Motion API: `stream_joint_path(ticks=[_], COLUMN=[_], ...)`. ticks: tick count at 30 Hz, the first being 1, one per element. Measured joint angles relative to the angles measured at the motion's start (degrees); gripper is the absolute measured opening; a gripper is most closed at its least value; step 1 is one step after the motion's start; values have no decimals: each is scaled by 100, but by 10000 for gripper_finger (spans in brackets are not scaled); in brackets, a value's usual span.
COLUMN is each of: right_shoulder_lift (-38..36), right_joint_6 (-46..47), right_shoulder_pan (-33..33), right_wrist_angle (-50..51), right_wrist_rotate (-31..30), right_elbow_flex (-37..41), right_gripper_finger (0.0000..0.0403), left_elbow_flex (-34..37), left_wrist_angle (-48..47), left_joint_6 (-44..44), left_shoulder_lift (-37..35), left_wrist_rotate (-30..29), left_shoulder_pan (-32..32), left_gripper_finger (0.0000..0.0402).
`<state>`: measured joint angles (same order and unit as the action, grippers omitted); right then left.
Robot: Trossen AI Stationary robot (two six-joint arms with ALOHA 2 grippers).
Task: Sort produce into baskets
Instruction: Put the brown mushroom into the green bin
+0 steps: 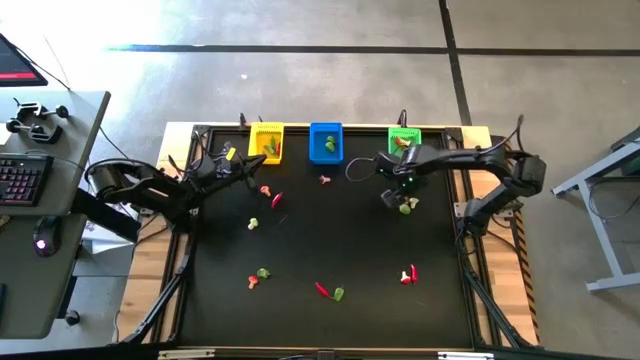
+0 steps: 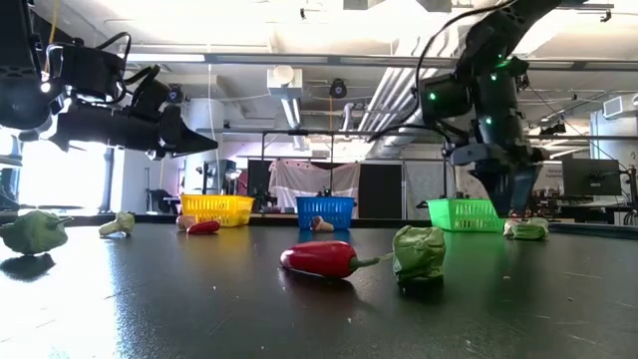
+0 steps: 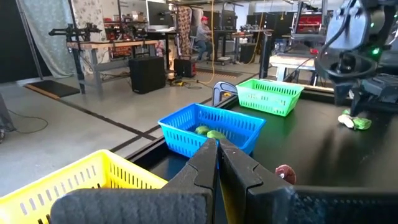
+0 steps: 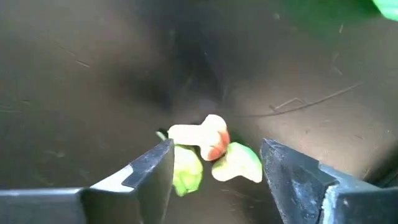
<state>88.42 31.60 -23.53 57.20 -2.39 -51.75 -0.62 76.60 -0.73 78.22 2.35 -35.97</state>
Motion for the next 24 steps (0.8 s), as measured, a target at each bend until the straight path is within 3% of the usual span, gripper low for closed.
stream_joint_path(ticks=[16,24], right_shoulder_lift=[-2,-33], right_joint_6=[-194,-667], right_shoulder_pan=[-9,-46], right_wrist_angle=[-838,-745], right_wrist_rotate=[233,-341], right_elbow_flex=[665,132], right_gripper_finger=[93,45], left_elbow_flex=[0,0], left_wrist_angle=[0,-2], left_joint_6=[4,4], left_shoulder_lift=[0,0], left_wrist_rotate=[-13,-31], left_shoulder_pan=[0,0], left_gripper_finger=[1,1])
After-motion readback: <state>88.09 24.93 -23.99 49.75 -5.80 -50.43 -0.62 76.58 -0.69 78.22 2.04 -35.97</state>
